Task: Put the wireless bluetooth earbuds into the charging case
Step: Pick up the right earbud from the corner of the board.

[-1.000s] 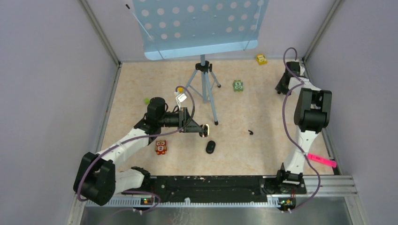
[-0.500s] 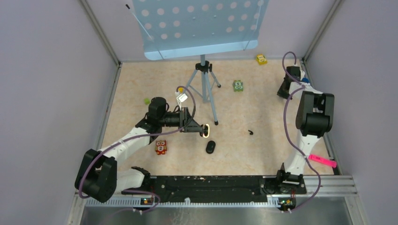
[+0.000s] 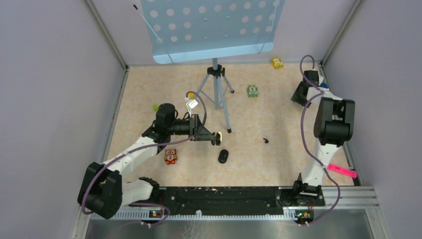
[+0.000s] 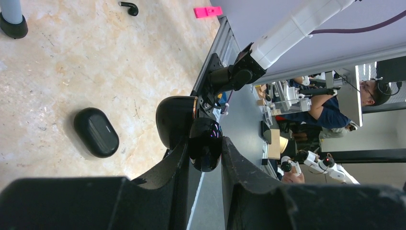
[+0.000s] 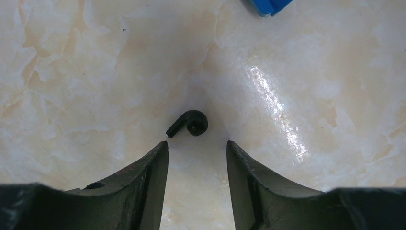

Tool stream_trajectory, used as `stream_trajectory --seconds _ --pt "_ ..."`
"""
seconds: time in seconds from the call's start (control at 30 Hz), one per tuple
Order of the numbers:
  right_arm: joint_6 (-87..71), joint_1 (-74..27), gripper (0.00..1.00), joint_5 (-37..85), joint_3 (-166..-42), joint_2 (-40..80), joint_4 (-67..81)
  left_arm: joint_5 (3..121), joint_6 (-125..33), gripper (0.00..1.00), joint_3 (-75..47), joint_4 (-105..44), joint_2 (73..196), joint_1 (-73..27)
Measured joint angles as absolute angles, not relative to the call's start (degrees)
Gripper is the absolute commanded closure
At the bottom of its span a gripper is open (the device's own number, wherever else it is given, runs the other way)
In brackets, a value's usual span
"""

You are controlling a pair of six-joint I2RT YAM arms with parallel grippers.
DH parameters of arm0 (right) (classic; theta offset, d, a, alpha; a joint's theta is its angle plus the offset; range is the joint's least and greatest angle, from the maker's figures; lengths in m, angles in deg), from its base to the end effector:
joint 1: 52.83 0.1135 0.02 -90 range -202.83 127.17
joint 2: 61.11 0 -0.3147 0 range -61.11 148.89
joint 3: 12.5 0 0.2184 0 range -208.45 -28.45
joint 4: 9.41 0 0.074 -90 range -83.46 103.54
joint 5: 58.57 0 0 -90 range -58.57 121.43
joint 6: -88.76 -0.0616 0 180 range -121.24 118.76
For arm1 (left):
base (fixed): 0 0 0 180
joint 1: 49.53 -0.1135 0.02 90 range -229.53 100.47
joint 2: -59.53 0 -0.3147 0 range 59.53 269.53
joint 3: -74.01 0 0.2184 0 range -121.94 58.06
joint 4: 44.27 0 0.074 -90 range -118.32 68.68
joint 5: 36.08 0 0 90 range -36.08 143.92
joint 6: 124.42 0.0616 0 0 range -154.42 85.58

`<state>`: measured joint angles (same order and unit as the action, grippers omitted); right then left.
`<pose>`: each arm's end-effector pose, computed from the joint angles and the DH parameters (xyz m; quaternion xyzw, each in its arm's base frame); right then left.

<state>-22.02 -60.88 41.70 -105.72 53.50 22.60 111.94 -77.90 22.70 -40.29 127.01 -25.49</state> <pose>0.4288 -0.0717 0.2119 0.2626 0.9088 -0.0498 0.3202 0.1699 -0.1330 0.3067 0.1526 0.7536 -0.6088 0.1953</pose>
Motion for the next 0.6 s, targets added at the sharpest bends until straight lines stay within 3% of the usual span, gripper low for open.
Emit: stream_trajectory --seconds 0.2,0.6 --pt "-24.4 -60.9 0.54 41.6 -108.4 53.9 26.0 112.0 -78.0 1.0 22.7 -40.5 127.2 -25.5" --pt "-26.3 -60.9 0.64 42.8 -113.0 57.7 27.6 113.0 -79.3 1.0 22.7 -42.9 129.9 -25.5"
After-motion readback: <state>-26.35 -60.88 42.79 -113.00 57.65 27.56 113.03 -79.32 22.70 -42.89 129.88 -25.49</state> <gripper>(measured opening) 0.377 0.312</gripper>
